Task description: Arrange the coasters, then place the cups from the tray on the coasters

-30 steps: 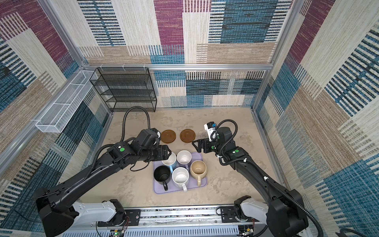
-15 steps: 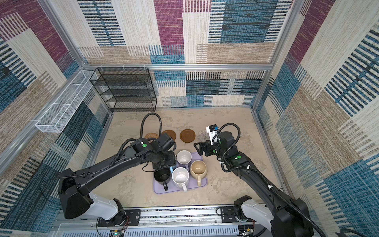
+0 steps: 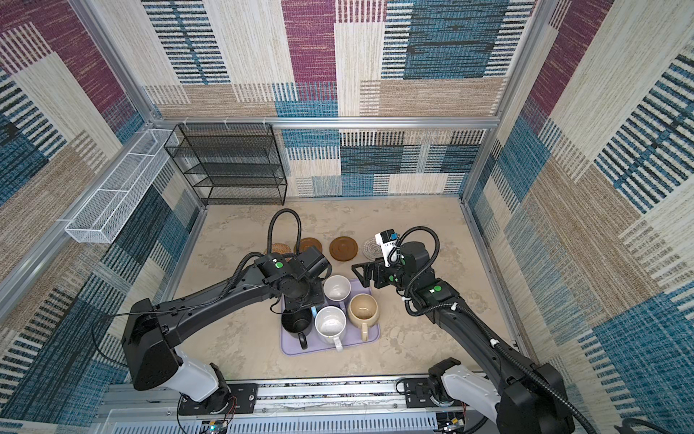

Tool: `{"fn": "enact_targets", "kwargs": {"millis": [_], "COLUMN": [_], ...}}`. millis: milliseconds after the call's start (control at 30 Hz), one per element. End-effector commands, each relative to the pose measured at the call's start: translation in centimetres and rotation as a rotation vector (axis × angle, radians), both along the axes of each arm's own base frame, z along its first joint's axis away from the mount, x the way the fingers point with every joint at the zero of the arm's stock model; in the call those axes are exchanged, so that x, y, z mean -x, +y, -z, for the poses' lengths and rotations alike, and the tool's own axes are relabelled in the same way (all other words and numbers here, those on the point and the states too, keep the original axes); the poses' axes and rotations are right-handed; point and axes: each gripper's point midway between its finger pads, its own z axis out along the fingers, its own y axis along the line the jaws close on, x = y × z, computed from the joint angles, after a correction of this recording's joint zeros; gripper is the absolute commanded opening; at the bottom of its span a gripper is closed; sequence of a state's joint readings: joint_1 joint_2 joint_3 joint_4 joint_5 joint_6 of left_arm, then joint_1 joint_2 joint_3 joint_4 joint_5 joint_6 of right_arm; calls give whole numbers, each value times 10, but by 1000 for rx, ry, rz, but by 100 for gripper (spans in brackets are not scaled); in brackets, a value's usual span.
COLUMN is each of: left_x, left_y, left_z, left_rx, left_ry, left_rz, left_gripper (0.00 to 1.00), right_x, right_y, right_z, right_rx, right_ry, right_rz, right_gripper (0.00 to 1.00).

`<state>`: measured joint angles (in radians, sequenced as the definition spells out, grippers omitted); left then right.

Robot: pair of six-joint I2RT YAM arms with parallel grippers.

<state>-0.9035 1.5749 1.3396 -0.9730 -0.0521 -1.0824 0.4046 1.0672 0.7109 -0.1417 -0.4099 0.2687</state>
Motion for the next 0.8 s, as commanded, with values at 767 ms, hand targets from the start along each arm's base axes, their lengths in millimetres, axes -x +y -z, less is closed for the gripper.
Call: {"fn": "enact_targets", "kwargs": {"millis": [767], "left_x": [-5], "left_y": [9], "left_z": [17], "left_rx": [-113], "left_ry": [23], "left_rz": [-60], "left_gripper": [44], "right_x": [-1], "right_y": [1], "right_z": [-8], "right_rx": [-17], "right_ry": [-32], "right_rz": [0], "right_gripper": [100]}}
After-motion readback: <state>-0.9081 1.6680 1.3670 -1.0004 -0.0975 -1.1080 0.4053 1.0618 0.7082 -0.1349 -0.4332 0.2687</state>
